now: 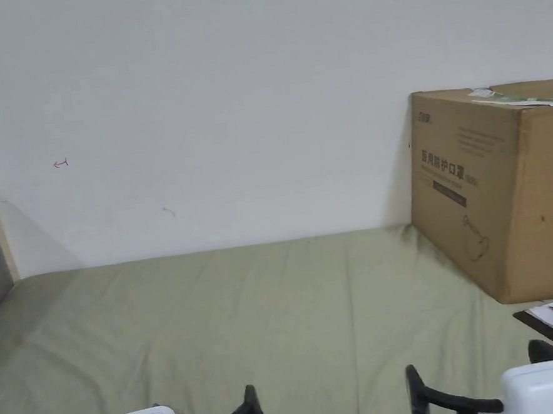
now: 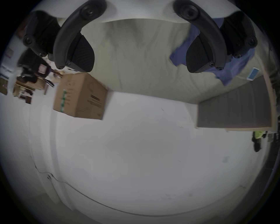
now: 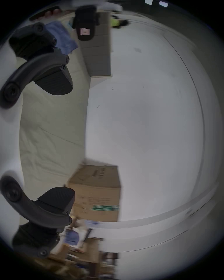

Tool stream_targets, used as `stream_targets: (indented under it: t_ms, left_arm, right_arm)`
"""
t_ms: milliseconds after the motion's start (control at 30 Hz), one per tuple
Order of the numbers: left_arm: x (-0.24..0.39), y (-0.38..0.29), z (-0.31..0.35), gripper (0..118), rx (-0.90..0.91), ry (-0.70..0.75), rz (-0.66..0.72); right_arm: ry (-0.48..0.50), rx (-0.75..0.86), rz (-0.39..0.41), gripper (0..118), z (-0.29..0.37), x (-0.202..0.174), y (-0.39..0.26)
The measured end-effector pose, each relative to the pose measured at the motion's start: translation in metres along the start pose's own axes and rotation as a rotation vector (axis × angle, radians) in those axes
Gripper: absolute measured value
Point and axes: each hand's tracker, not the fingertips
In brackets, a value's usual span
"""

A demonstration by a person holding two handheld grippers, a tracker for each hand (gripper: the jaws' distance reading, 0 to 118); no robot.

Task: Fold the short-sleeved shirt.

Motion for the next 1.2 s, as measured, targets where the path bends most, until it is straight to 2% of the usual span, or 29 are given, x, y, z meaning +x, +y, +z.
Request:
stream_targets:
  t_ms: [67, 100, 200, 267, 333, 400, 500, 600, 767, 800, 833, 867, 900, 933, 967, 1000, 1067, 1200]
  left_arm:
    - [0.007, -0.004, 0.001, 118, 0.030, 0.025, -0.134]
    - [0.009, -0.004, 0.002, 118, 0.032, 0.041, -0.176]
    - [0.009, 0.002, 0.006, 118, 0.046, 0.022, -0.161]
    - [0.009, 0.006, 0.006, 118, 0.060, 0.059, -0.161]
    - [0.007, 0.007, 0.008, 118, 0.101, 0.118, -0.162]
    - [0.005, 0.008, 0.010, 118, 0.123, 0.155, -0.166]
    - [0.002, 0.009, 0.011, 118, 0.119, 0.147, -0.169]
    - [0.002, 0.011, 0.011, 118, 0.091, 0.120, -0.164]
    - [0.000, 0.013, 0.012, 117, 0.080, 0.126, -0.154]
    - [0.000, 0.014, 0.012, 113, 0.074, 0.124, -0.161]
    - [-0.001, 0.014, 0.012, 99, 0.068, 0.119, -0.171]
    - [-0.001, 0.014, 0.013, 78, 0.068, 0.110, -0.177]
    - [-0.001, 0.014, 0.015, 65, 0.075, 0.097, -0.193]
    - [0.000, 0.014, 0.015, 65, 0.075, 0.093, -0.211]
    - [0.000, 0.013, 0.012, 20, 0.056, 0.106, -0.238]
    - [0.001, 0.013, 0.010, 0, 0.039, 0.142, -0.253]
    - [-0.001, 0.015, 0.008, 0, 0.016, 0.079, -0.188]
    - [-0.003, 0.015, 0.002, 0, 0.002, 0.093, -0.168]
  right_arm:
    - [0.030, -0.061, -0.123, 118, 0.000, 0.002, 0.003]
    - [0.040, -0.060, -0.150, 118, 0.001, 0.001, 0.003]
    - [0.032, -0.036, -0.101, 118, 0.002, -0.007, -0.001]
    - [0.031, -0.026, -0.080, 118, 0.004, -0.011, -0.003]
    - [0.045, -0.024, -0.100, 118, 0.005, -0.009, -0.004]
    - [0.108, -0.028, -0.142, 118, 0.004, -0.007, -0.003]
    - [0.067, -0.045, -0.131, 118, 0.005, -0.008, -0.001]
    - [0.027, -0.020, -0.157, 118, 0.008, -0.005, -0.001]
    - [0.009, -0.037, -0.153, 116, 0.005, 0.002, 0.004]
    - [0.007, -0.042, -0.149, 108, 0.005, 0.004, 0.004]
    - [0.009, -0.045, -0.145, 90, 0.007, 0.006, 0.004]
    - [0.013, -0.045, -0.143, 65, 0.008, 0.006, 0.006]
    - [0.022, -0.050, -0.143, 52, 0.007, 0.006, 0.006]
    - [0.011, -0.072, -0.136, 52, 0.005, 0.007, 0.006]
    - [-0.010, -0.107, -0.122, 13, 0.001, 0.007, 0.005]
    - [-0.033, -0.108, -0.130, 0, 0.002, 0.008, 0.000]
    - [0.001, -0.114, -0.173, 0, 0.003, 0.015, -0.004]
    - [-0.029, -0.127, -0.174, 0, 0.002, 0.017, -0.005]
